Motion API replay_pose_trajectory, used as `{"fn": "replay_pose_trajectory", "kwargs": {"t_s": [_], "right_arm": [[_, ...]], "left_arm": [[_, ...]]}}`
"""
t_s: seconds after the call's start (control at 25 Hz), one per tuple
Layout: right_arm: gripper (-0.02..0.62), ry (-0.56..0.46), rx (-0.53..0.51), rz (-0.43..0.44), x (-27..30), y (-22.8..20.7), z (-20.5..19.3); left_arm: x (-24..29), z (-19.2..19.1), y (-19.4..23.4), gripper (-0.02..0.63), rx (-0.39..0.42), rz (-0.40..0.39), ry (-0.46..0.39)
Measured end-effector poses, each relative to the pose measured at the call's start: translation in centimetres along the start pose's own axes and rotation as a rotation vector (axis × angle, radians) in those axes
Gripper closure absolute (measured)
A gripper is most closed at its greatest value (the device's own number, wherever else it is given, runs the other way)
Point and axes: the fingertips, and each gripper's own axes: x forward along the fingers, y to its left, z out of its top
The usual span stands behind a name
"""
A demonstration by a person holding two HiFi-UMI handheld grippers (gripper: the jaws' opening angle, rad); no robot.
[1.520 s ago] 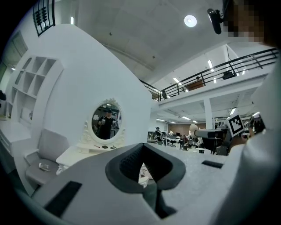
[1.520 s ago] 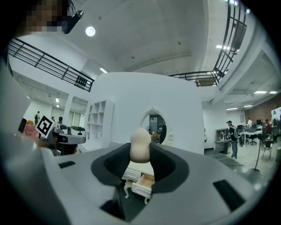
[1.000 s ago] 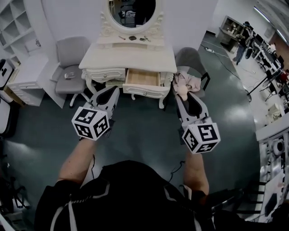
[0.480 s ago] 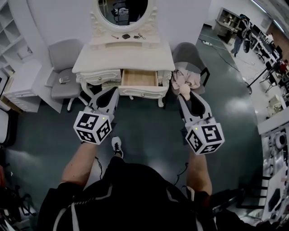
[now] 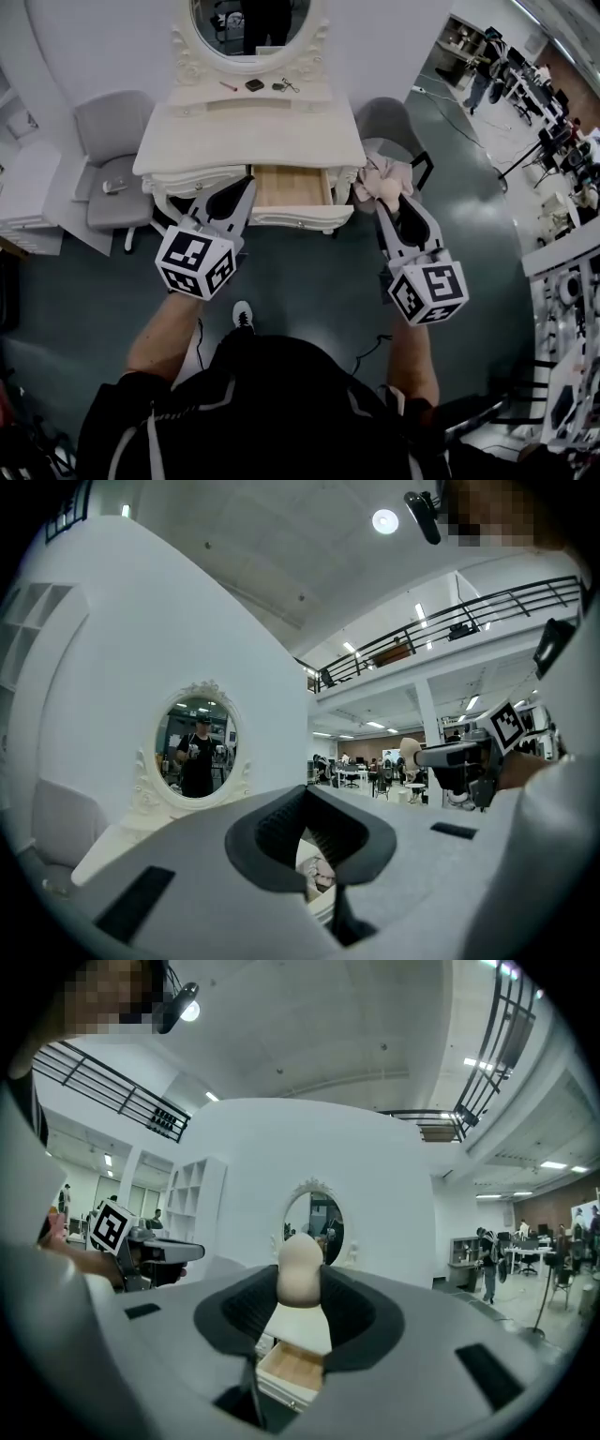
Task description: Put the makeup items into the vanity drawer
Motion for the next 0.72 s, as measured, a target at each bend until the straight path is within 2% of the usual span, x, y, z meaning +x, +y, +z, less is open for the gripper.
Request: {"fn": "replay_pose_trajectory", "kwargs": {"t_s": [0.28,0.72], "right_arm": [[0.446,0.036,-0.010,-0.044,6.5,0.5,0.2],[0.446,0.084,-0.016,-0.118,14.1,1.8,-0.1]], "left_arm": [[3.1,-0.3,6.6,0.603,-0.017,-0.038,0.006],[5.4,-2.1,14.2,0.603,-0.061,-0.103,0.015]]}}
